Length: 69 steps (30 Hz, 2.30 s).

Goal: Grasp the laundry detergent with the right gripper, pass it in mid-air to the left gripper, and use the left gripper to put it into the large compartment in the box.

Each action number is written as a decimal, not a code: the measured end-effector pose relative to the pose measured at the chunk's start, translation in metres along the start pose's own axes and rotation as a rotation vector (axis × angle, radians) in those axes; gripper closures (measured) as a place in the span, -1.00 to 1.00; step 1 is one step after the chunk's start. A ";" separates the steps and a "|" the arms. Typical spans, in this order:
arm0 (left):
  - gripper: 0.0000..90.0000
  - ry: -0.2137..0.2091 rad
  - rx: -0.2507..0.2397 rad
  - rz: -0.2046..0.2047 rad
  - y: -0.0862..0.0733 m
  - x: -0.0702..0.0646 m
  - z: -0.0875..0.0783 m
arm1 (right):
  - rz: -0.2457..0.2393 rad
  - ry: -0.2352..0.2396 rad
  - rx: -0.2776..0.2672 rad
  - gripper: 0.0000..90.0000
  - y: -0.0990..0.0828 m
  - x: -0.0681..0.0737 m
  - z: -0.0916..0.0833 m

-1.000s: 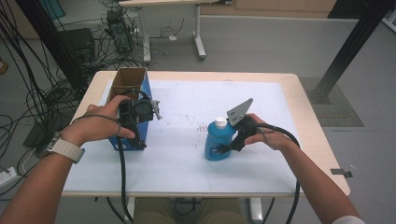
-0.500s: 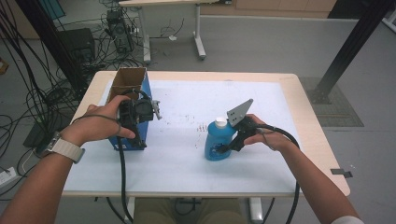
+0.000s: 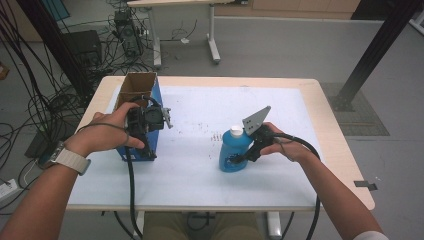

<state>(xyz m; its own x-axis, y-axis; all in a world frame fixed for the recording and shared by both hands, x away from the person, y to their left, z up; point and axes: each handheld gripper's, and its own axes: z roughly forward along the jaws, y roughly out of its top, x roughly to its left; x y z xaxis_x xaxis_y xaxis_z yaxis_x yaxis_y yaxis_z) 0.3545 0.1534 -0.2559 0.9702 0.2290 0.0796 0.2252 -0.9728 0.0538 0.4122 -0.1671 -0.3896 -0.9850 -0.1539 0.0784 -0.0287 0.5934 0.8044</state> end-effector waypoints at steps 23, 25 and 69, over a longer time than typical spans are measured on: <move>-0.69 -0.002 0.003 0.003 0.001 0.000 0.000 | 0.002 0.006 -0.029 -0.11 -0.002 0.000 0.001; -0.69 -0.001 -0.002 0.003 0.001 0.000 0.001 | 0.001 0.005 -0.029 -0.10 -0.002 0.000 0.001; -0.68 -0.001 0.002 0.012 0.002 0.000 0.000 | -0.009 -0.013 -0.040 -0.04 -0.003 0.001 0.001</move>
<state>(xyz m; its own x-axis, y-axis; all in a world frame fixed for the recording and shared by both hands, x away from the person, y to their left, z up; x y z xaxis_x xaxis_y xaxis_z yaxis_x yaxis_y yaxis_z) 0.3550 0.1512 -0.2556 0.9729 0.2172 0.0795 0.2136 -0.9756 0.0505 0.4113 -0.1680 -0.3930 -0.9868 -0.1490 0.0637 -0.0311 0.5599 0.8280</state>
